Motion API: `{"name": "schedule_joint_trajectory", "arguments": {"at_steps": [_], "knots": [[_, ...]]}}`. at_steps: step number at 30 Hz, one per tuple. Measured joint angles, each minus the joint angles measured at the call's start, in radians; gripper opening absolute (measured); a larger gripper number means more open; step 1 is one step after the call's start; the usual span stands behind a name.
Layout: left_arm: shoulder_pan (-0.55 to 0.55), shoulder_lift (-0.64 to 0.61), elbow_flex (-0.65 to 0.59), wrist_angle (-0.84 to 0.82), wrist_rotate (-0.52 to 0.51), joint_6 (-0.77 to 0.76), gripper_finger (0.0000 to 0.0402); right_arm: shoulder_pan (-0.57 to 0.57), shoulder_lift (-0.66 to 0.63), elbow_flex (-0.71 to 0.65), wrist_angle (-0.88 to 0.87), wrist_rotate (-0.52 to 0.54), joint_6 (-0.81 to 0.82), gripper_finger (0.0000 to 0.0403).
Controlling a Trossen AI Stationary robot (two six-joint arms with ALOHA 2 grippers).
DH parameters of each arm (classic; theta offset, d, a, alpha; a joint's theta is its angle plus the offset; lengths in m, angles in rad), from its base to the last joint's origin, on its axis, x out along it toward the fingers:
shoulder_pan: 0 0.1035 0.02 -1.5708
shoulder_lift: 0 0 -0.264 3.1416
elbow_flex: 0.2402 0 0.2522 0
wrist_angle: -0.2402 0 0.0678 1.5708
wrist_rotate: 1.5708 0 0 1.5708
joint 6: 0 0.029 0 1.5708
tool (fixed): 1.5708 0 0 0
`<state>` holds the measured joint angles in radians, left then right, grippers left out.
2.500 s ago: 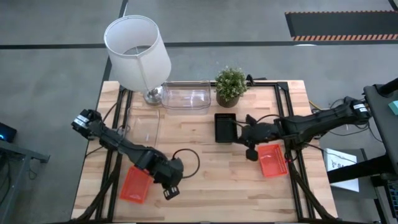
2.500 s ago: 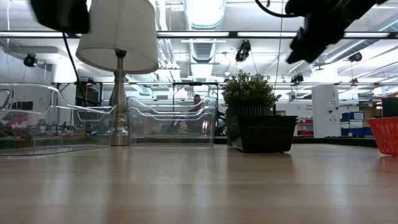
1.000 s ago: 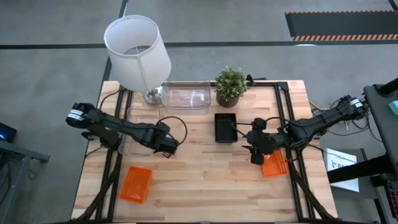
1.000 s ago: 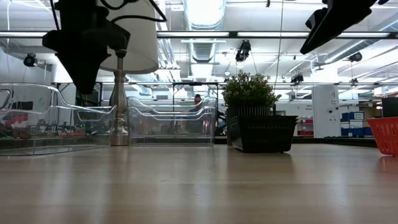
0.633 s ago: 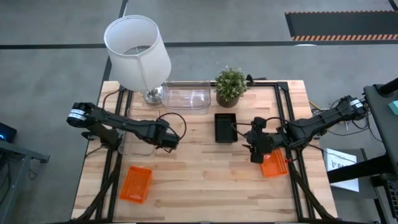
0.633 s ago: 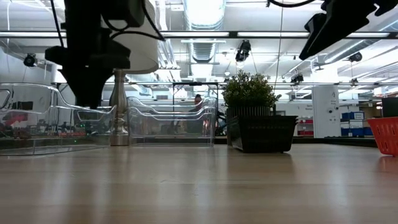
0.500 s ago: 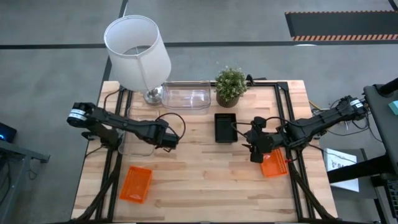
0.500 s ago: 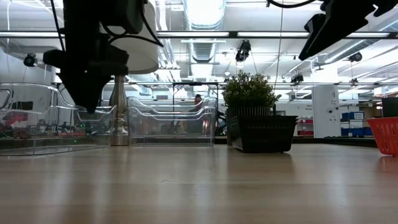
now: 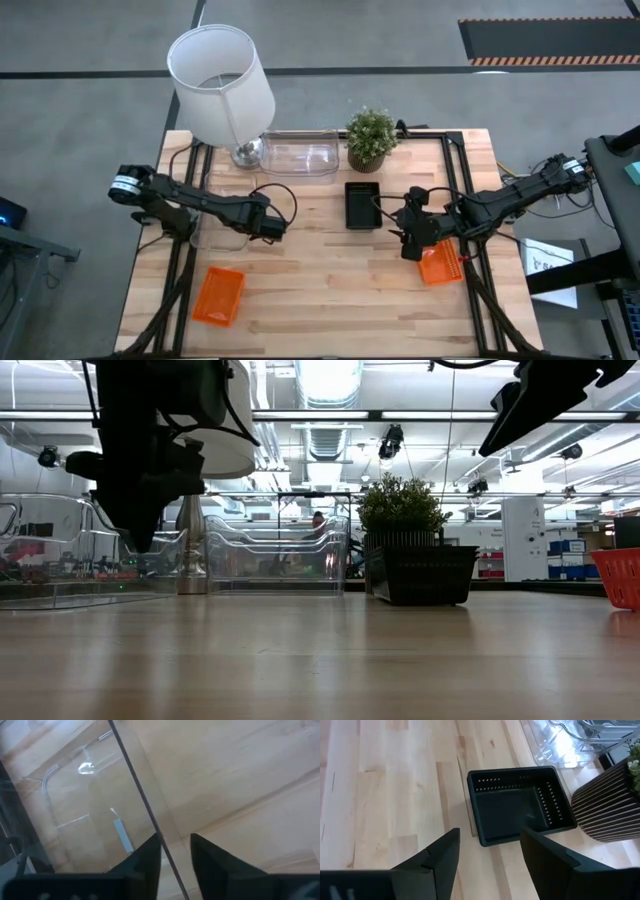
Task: Stack baskets by color
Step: Stack the bottom transparent bin on the top transparent bins
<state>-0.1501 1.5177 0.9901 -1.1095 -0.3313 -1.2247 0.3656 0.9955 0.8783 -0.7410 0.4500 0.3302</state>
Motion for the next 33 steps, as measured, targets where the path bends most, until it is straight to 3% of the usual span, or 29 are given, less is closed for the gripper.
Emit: {"name": "schedule_joint_trajectory", "arguments": {"at_steps": [6,15,21,33], "knots": [[0.0,0.0,0.0,0.0,0.017,-0.003,0.0009,0.0,0.0,0.0,0.0,0.0,0.0,0.0201],[-0.004,-0.016,0.0,0.009,0.094,0.104,0.0001,0.0,0.0,0.0,0.0,0.0,0.003,0.0201],[-0.014,-0.018,0.0,0.021,0.221,0.242,0.0,0.0,0.0,0.0,0.0,0.0,0.012,0.0201],[-0.017,-0.018,0.0,0.312,0.29,0.602,0.0,0.0,0.0,0.0,0.0,-0.001,0.027,0.0201]]}}
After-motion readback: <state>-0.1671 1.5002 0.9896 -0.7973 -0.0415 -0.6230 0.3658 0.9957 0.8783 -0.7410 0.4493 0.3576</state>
